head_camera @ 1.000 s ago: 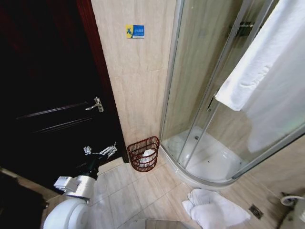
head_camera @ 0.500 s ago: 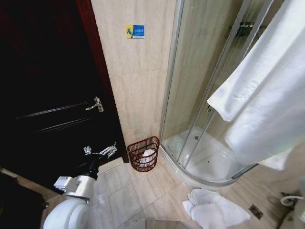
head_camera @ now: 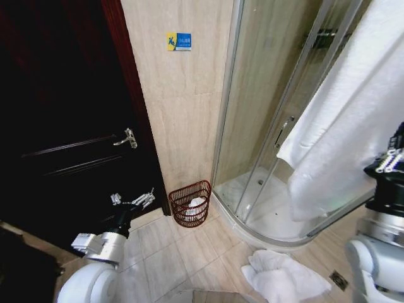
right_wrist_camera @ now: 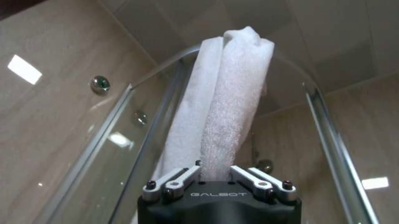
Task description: Discard the used towel into the hamper.
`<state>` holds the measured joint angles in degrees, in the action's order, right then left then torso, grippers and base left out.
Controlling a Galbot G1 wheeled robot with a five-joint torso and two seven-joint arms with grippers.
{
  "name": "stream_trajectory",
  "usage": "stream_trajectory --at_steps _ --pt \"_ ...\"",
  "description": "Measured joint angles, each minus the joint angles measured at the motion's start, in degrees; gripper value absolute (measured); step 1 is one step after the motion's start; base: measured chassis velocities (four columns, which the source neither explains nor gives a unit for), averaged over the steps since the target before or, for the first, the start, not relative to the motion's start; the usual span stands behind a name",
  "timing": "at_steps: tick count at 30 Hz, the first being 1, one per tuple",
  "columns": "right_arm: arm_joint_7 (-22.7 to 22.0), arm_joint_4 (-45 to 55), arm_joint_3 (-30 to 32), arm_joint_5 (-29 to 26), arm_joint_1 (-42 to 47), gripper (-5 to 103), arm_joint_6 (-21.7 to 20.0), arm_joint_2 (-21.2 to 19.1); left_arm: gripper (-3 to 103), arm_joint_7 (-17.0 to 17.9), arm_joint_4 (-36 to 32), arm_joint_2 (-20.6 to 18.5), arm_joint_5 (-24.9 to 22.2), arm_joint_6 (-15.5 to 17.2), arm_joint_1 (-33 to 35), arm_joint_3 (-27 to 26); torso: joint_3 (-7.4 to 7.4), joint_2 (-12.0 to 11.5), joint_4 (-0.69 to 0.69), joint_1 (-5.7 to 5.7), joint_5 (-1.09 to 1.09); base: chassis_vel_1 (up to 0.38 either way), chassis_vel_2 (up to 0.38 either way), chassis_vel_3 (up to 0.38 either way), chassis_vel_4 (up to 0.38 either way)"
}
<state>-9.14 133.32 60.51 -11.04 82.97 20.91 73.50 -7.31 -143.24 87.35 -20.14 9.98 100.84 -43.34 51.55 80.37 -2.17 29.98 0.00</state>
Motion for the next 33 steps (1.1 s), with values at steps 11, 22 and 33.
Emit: stream_trajectory --at_steps 11,22,33 --pt "0.9 -1.03 -5.01 8.6 2.1 4 2.5 9.93 100 0.0 0.0 0.0 0.0 0.0 0.0 0.0 0.0 0.0 -0.01 0.0 -0.01 0.0 0.0 0.0 0.0" --pt "0.46 -4.03 -7.09 13.71 5.04 4 2.95 13.31 100 0.0 0.0 0.0 0.0 0.0 0.0 0.0 0.0 0.0 0.01 0.0 -0.01 0.0 0.0 0.0 0.0" --pt "0.57 -1.65 -9.75 14.6 5.37 4 0.69 14.34 100 0.0 0.0 0.0 0.0 0.0 0.0 0.0 0.0 0.0 0.0 0.0 0.02 0.0 0.0 0.0 0.0"
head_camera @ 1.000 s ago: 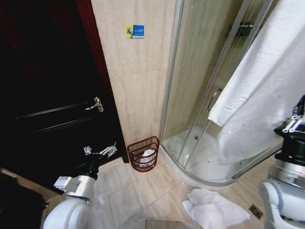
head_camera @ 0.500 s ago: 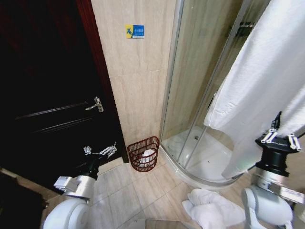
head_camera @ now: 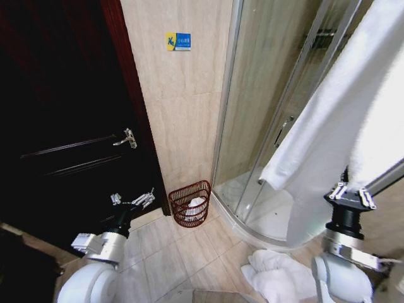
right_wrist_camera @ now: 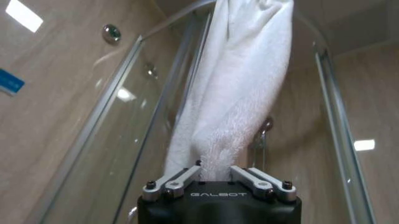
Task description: Discard the used towel into the hamper.
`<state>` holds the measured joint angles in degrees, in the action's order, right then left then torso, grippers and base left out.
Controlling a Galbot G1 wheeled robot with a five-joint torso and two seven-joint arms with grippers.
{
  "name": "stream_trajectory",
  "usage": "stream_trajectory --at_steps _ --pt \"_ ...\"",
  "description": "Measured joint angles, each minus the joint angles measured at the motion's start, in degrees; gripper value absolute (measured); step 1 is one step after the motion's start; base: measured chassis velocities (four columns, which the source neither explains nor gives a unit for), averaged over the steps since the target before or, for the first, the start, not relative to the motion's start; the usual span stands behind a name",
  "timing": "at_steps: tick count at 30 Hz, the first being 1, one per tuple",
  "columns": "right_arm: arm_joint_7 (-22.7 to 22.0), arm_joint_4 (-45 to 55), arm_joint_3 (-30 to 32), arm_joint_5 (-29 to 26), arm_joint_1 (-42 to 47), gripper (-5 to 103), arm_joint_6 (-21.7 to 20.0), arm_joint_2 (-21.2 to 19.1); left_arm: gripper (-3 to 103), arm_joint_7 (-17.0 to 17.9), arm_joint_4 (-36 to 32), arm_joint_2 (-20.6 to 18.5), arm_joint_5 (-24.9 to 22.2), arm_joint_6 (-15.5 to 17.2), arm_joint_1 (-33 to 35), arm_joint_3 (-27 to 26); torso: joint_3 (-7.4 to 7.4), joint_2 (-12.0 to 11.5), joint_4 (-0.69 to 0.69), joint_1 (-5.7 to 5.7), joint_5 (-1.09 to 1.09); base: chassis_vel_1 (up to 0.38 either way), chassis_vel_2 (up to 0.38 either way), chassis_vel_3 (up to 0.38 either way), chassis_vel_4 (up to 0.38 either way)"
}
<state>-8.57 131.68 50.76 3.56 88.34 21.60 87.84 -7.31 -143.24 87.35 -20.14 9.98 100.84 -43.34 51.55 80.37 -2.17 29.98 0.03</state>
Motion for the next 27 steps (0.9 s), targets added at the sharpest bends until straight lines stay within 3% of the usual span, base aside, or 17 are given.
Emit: stream_trajectory --at_steps 7,15,19,21,23,27 --pt "0.76 -3.85 -1.58 1.37 2.45 4 3.03 3.4 100 0.0 0.0 0.0 0.0 0.0 0.0 0.0 0.0 0.0 0.01 0.0 -0.05 0.0 0.0 0.0 0.0" --pt "1.13 -2.48 -1.1 -0.21 2.2 4 3.24 2.99 100 0.0 0.0 0.0 0.0 0.0 0.0 0.0 0.0 0.0 0.0 0.0 -0.06 0.0 0.0 0.0 0.0" --pt "0.58 3.65 0.05 0.55 2.13 4 2.8 2.23 100 0.0 0.0 0.0 0.0 0.0 0.0 0.0 0.0 0.0 0.01 0.0 -0.04 0.0 0.0 0.0 0.0" --pt "-0.45 8.87 2.42 -0.44 1.2 4 -1.3 -0.53 100 0.0 0.0 0.0 0.0 0.0 0.0 0.0 0.0 0.0 0.01 0.0 -0.01 0.0 0.0 0.0 0.0" --pt "-0.68 10.2 3.99 -1.41 0.49 4 -2.56 -1.86 100 0.0 0.0 0.0 0.0 0.0 0.0 0.0 0.0 0.0 0.01 0.0 -0.03 0.0 0.0 0.0 0.0" --pt "-0.82 11.56 11.76 -10.36 -1.47 4 -6.68 -8.81 100 0.0 0.0 0.0 0.0 0.0 0.0 0.0 0.0 0.0 0.01 0.0 -0.06 0.0 0.0 0.0 0.0"
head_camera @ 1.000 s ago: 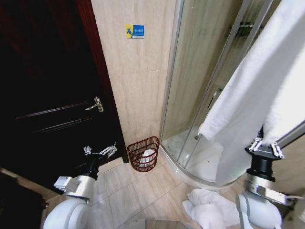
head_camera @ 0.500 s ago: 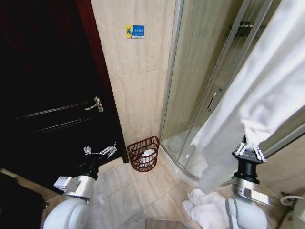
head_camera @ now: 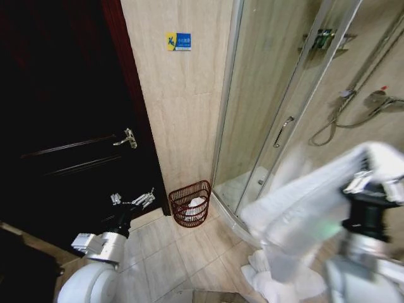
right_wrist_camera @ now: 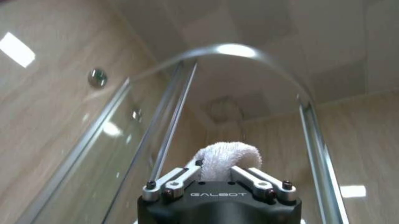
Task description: Discard the used towel into the hamper.
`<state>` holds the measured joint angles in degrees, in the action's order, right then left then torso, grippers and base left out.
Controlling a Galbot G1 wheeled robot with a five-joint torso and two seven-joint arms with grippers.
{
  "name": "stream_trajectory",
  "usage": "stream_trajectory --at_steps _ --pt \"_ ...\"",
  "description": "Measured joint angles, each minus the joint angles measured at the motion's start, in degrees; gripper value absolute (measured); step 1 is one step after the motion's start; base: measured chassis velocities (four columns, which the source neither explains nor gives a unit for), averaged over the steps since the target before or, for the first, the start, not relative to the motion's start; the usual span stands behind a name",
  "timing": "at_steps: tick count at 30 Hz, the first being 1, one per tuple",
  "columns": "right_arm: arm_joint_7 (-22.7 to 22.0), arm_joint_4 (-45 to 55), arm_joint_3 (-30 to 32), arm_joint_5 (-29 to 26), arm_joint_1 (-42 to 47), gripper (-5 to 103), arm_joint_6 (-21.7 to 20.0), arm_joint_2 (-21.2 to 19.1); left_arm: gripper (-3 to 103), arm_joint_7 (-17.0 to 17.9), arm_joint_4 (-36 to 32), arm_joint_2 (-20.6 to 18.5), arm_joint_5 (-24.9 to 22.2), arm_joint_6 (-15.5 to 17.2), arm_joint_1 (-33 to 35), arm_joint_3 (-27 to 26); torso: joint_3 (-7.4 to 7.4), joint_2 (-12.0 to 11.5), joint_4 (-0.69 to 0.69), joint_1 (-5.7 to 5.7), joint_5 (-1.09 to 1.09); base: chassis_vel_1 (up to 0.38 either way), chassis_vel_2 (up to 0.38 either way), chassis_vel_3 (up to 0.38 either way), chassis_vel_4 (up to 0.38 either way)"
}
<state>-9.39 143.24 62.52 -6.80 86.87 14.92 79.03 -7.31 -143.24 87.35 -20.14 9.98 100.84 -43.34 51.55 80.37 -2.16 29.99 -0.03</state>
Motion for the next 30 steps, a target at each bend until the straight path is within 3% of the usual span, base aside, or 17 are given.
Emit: stream_trajectory --at_steps 2,8,12,17,22,30 --pt "-0.32 0.54 3.0 -4.56 -0.63 4 -1.14 -4.25 100 0.0 0.0 0.01 0.0 0.0 0.0 0.0 -0.01 0.0 0.0 0.0 0.08 0.0 0.0 0.0 0.0" --pt "-0.56 0.47 7.53 -11.77 -2.31 4 -2.63 -10.69 100 0.0 0.0 0.0 0.0 0.0 0.0 0.0 0.0 0.0 0.0 0.0 0.02 0.0 0.0 0.0 0.0" --pt "-2.11 0.35 12.05 -19.43 -3.83 4 -2.63 -15.67 100 0.0 0.0 0.0 0.0 0.0 0.0 0.0 0.0 0.0 -0.01 0.0 0.02 0.0 0.0 0.0 0.0" --pt "-3.23 0.28 17.88 -24.53 -4.26 4 -1.76 -18.45 100 0.0 0.0 0.01 0.0 0.0 0.0 0.0 -0.01 0.0 0.02 -0.01 0.04 0.0 0.0 0.0 0.0" --pt "-3.77 0.18 18.62 -26.58 -4.87 4 -4.03 -19.78 100 0.0 0.0 0.01 0.0 0.0 0.01 0.0 0.0 0.0 0.0 -0.01 0.02 0.0 0.0 0.0 0.0" --pt "-2.99 0.11 17.86 -27.07 -6.3 4 -4.21 -21.55 100 0.0 0.0 0.01 0.0 0.0 0.0 0.0 0.0 0.0 0.0 0.0 0.03 0.0 0.0 0.0 0.0"
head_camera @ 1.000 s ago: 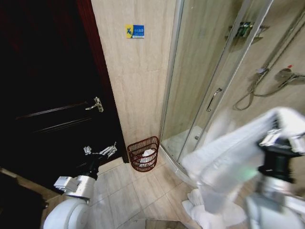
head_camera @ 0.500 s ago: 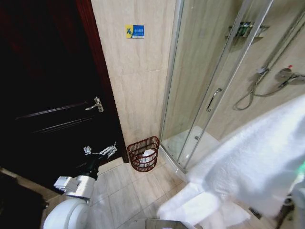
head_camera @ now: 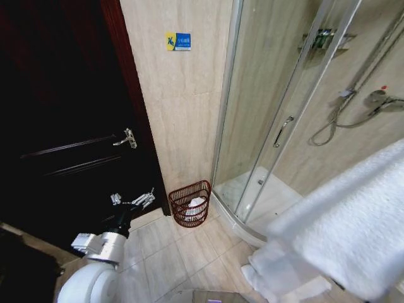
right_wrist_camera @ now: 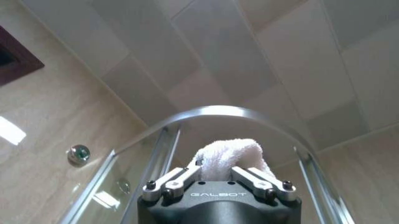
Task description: Discard the used towel into the hamper.
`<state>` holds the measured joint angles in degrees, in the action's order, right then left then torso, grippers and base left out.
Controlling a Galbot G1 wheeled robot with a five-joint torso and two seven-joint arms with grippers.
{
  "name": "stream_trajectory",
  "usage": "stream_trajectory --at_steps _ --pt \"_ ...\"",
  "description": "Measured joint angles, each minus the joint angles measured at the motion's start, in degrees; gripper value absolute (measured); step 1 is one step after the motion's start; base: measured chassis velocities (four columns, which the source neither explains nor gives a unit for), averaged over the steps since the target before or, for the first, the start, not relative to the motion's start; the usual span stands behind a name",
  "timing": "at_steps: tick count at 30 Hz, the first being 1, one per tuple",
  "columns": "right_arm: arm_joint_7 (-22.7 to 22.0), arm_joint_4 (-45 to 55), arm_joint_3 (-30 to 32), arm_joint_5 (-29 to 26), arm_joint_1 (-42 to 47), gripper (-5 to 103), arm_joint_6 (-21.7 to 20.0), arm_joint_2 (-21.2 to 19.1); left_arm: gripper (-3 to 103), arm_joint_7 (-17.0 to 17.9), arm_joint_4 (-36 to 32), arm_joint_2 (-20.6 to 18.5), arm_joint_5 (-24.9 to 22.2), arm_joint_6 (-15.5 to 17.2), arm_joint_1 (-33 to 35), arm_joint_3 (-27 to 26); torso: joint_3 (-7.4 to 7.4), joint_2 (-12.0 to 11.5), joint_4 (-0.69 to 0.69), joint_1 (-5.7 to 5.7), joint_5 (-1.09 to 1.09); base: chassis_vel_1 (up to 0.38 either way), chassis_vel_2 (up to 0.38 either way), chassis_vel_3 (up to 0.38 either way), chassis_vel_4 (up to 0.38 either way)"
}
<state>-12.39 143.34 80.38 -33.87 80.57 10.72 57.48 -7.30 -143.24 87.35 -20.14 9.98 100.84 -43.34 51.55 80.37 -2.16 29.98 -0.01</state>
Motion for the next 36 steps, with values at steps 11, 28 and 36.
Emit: stream_trajectory --at_steps 11,28,36 --pt "1.02 -0.04 -0.63 0.21 -3.21 4 0.13 -3.08 100 0.0 0.0 0.0 0.0 0.0 0.0 0.0 0.0 0.0 -0.01 0.0 0.02 0.0 0.0 0.0 0.0" --pt "1.79 -1.44 -6.55 1.57 -8.94 4 -0.23 -5.33 100 0.0 0.0 0.0 0.0 0.0 0.0 0.0 0.0 0.0 0.0 0.0 0.0 0.004 0.007 -0.005 -0.003" --pt "1.83 -2.15 -12.12 3.05 -11.39 4 -0.62 -5.89 100 0.0 0.0 0.0 0.0 0.0 0.0 0.0 0.01 0.0 -0.01 0.01 0.02 0.059 0.074 -0.072 -0.059"
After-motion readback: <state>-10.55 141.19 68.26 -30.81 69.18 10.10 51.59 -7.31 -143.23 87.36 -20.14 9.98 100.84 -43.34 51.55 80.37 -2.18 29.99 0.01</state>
